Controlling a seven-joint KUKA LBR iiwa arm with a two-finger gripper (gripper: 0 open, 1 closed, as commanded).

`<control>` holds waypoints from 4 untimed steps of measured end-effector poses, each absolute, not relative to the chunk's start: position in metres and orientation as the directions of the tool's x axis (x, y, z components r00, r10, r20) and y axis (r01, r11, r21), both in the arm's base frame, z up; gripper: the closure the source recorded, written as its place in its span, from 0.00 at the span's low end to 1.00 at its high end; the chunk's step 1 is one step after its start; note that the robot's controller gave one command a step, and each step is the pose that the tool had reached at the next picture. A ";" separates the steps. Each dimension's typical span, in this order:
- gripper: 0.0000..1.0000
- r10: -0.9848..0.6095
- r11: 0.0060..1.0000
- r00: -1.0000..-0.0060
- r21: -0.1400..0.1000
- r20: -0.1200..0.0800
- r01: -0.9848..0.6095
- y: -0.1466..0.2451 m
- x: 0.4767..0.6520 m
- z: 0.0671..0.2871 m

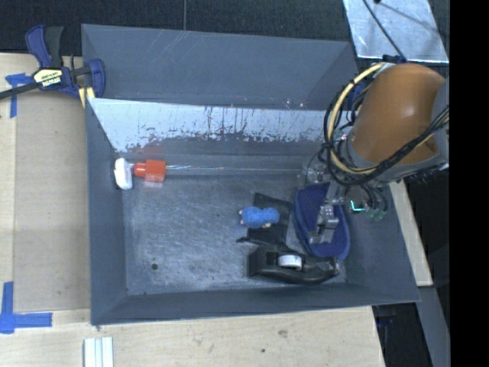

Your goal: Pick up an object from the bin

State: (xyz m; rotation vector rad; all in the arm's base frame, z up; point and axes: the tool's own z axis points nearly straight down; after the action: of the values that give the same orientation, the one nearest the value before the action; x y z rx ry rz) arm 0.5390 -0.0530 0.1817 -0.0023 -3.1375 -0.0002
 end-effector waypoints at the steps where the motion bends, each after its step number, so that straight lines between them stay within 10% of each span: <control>1: 0.00 0.026 1.000 -0.999 -0.005 -0.020 0.026 -0.036 0.540 0.098; 2: 1.00 0.021 1.000 -1.000 -0.001 -0.006 0.021 -0.033 0.536 0.092; 3: 0.00 0.021 1.000 -1.000 -0.001 -0.009 0.021 -0.033 0.537 0.093; 4: 0.00 -0.352 0.936 -0.936 -0.003 -0.009 -0.352 -0.006 0.568 0.071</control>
Offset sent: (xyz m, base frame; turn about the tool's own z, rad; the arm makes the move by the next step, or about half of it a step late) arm -0.0053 0.0261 -0.1117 0.0238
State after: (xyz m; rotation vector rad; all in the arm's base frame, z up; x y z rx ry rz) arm 0.5681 -0.0061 0.0709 0.5642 -3.0997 0.0018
